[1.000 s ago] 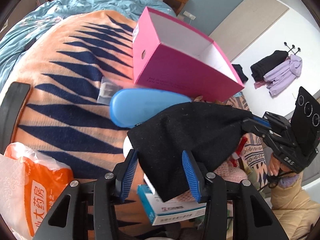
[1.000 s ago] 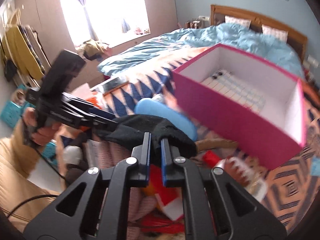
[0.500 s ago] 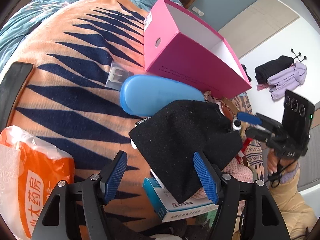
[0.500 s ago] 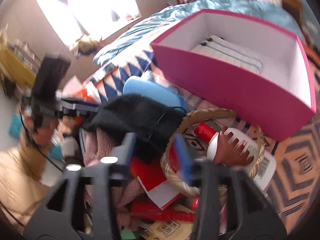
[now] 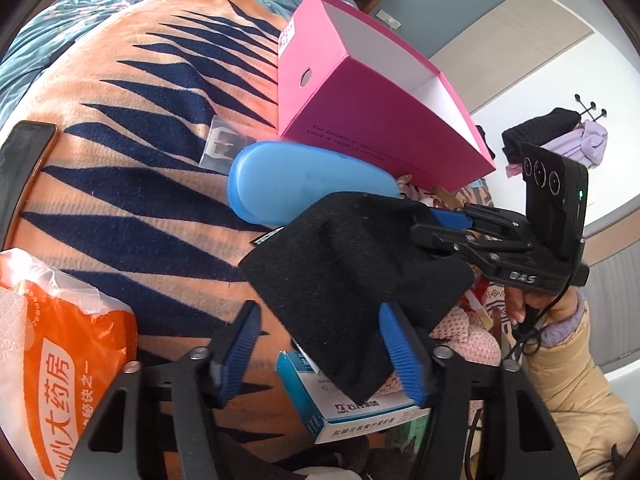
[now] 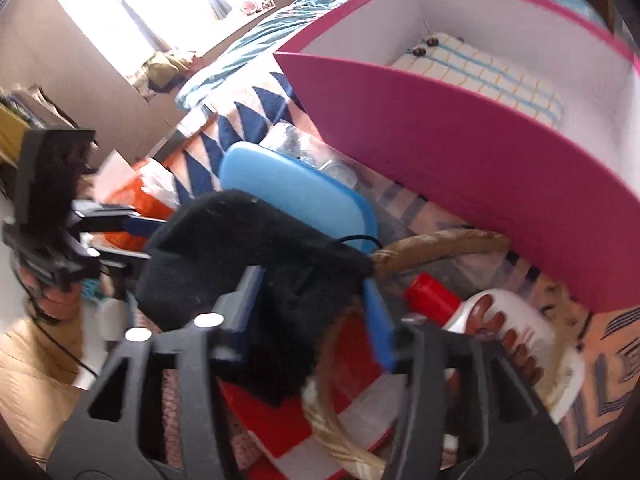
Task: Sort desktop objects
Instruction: 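Lift the black cloth with the right gripper toward the pink shoebox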
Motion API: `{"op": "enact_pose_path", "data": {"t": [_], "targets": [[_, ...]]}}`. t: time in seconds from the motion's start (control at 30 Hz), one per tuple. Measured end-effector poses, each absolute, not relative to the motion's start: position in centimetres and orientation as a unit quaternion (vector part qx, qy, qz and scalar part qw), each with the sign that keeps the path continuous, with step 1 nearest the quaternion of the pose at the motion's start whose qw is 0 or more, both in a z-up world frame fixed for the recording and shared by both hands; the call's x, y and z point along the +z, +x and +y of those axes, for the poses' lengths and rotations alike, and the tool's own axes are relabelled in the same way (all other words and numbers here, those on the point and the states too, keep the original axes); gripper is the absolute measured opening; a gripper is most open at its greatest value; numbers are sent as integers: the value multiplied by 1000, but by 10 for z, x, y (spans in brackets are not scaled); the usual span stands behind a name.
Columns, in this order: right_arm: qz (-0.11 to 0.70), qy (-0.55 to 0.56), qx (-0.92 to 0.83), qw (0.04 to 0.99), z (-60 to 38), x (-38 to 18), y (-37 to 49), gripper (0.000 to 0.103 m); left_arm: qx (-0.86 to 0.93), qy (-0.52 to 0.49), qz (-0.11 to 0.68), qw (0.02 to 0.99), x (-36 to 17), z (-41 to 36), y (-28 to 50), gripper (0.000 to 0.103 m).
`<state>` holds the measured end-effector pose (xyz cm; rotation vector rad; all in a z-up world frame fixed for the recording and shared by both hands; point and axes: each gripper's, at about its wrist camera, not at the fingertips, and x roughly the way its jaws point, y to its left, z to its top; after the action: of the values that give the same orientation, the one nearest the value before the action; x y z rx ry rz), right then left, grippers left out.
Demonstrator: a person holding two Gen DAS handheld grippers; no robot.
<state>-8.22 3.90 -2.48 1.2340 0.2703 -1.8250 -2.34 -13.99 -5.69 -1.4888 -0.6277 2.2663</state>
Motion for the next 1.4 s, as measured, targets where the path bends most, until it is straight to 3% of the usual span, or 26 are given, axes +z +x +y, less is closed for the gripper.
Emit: {"op": "enact_pose_path", "data": {"t": [0.07,0.1,0.13,0.4,0.67,0.83,0.93,0.97,1.0,1.27,1.33,1.4], "targets": [[118,483,-745,444,42,-21,-79,23,804,-524,-216,178,-55,-138,-23,44],[117,478,-745,450,42,-19,-78,8,806,-523,-213,177,-54,-137,-23,36],[126,467,-750,451,43,-16,-74,6,810,-519,-207,177,-51,-135,-23,32],[150,392,-782,462,49,12,-50,4,858,-466,-157,151,-18,-129,-14,16],[125,336,-806,471,57,44,-44,4,883,-426,-126,148,9,-122,-22,16],[123,360,-800,463,56,39,-50,4,879,-438,-117,148,2,-117,-27,16],[113,403,-789,450,59,21,-66,27,874,-453,-114,133,-8,-120,-29,15],[106,420,-783,446,58,13,-73,46,872,-457,-115,131,-11,-121,-30,16],[107,426,-781,445,58,9,-75,51,868,-465,-117,127,-15,-123,-32,16],[139,477,-737,458,31,-21,-87,53,852,-494,-129,116,-37,-131,-31,17],[151,473,-741,453,30,-22,-84,45,851,-495,-128,116,-38,-131,-31,17],[164,464,-741,457,31,-21,-79,11,851,-495,-129,118,-38,-131,-31,17]]}}
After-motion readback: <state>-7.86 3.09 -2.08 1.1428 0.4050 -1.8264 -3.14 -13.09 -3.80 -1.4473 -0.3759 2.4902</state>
